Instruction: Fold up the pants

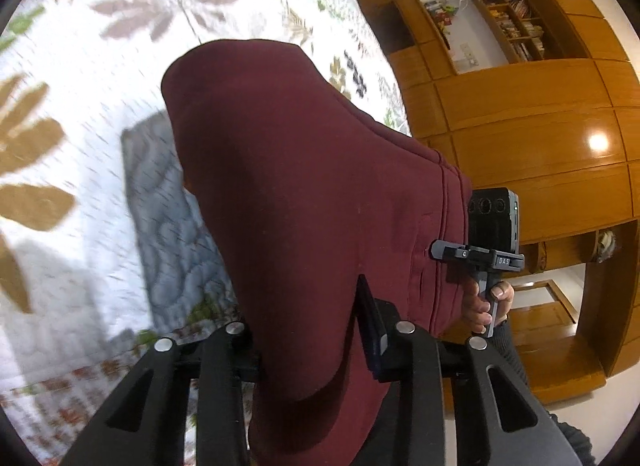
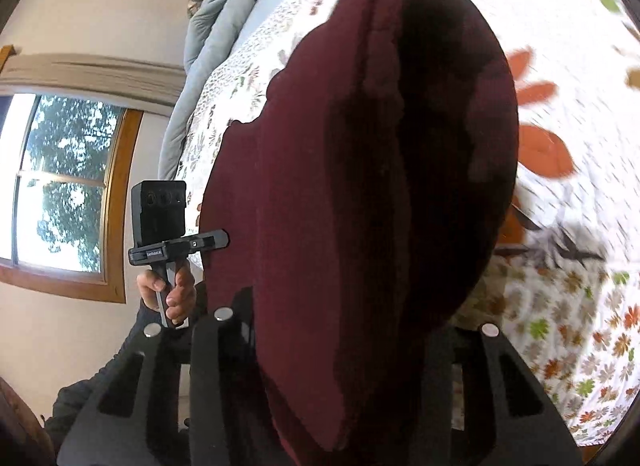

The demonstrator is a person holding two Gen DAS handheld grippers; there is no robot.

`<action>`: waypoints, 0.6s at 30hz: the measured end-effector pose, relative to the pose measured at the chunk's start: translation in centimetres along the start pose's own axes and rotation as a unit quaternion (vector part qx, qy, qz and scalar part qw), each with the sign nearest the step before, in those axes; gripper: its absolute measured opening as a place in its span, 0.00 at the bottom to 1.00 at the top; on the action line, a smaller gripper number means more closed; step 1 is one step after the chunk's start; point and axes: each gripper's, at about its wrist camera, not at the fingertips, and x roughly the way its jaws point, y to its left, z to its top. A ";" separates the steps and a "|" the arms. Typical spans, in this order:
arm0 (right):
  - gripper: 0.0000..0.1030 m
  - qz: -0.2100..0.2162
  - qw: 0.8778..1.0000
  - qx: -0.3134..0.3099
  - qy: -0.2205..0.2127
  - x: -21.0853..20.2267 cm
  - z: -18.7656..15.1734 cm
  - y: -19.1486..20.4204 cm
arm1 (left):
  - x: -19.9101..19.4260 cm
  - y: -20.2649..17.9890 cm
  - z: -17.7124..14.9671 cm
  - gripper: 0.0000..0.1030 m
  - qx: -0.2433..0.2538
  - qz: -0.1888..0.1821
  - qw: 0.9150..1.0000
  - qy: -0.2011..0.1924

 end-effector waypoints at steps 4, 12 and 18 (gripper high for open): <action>0.42 0.009 1.000 -0.027 -0.001 1.8 2.7 3.4 | -4.2 0.5 0.7 0.33 0.001 0.003 0.999 -0.033; 0.42 0.022 0.997 -0.069 0.021 10.7 13.8 10.3 | -13.6 5.0 6.4 0.33 -0.023 0.053 0.994 -0.093; 0.42 0.007 0.996 -0.063 0.062 20.7 22.5 13.0 | -17.4 13.1 10.9 0.33 -0.090 0.070 0.988 -0.107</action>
